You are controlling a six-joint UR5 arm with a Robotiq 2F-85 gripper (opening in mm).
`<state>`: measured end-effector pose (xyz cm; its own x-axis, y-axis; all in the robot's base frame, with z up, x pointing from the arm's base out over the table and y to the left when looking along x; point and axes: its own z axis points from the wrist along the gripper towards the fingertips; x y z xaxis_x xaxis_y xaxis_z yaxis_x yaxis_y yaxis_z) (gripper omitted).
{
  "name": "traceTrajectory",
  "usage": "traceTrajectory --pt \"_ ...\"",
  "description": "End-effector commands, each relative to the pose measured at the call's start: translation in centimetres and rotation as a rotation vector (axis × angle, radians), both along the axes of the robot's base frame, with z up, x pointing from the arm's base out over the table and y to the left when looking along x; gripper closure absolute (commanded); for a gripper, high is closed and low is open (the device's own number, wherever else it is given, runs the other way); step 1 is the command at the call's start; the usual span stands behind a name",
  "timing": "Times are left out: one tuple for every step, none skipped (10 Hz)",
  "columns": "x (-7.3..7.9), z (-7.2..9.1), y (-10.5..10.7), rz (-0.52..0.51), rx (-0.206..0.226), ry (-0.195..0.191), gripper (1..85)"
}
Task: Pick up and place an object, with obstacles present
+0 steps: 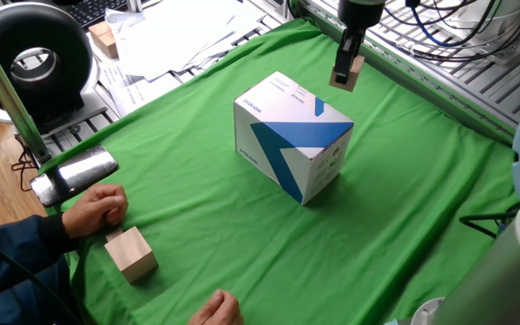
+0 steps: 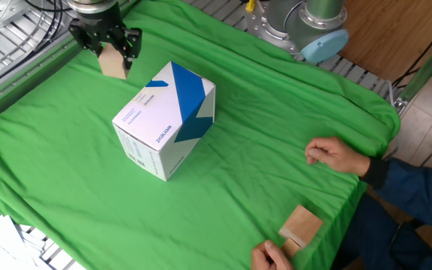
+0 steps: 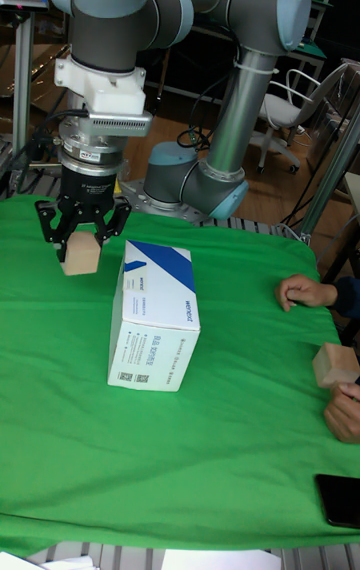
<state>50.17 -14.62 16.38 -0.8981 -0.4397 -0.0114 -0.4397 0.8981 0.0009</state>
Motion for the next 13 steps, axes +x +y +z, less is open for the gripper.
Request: traceTrajectory --pt "2.3 0.3 -0.1 -0.006 -0.002 -0.093 84.3" --pt "2.4 0.4 -0.1 -0.012 -0.001 -0.1 84.3" --pt "2.1 0.3 0.2 -0.015 0.012 -0.089 84.3" --pt "1.4 0.3 0.4 -0.004 0.017 -0.06 84.3" --pt "-0.5 0.2 0.8 -0.012 0.033 0.013 84.3" --pt "-2.6 1.9 2.0 -0.049 0.045 0.084 84.3" --pt "-4.3 4.5 4.6 -0.108 0.061 0.143 84.3" --pt "-4.9 6.3 5.5 -0.121 0.026 0.151 84.3" --pt "-5.8 7.7 7.2 -0.17 0.034 0.168 84.3" --pt "-6.7 8.9 10.6 -0.308 0.089 0.202 84.3" --pt "-6.9 9.3 12.4 -0.379 0.11 0.209 84.3" --pt "-7.1 9.4 14.4 -0.433 0.159 0.221 84.3" --pt "-7.0 8.9 15.3 -0.443 0.165 0.211 84.3"
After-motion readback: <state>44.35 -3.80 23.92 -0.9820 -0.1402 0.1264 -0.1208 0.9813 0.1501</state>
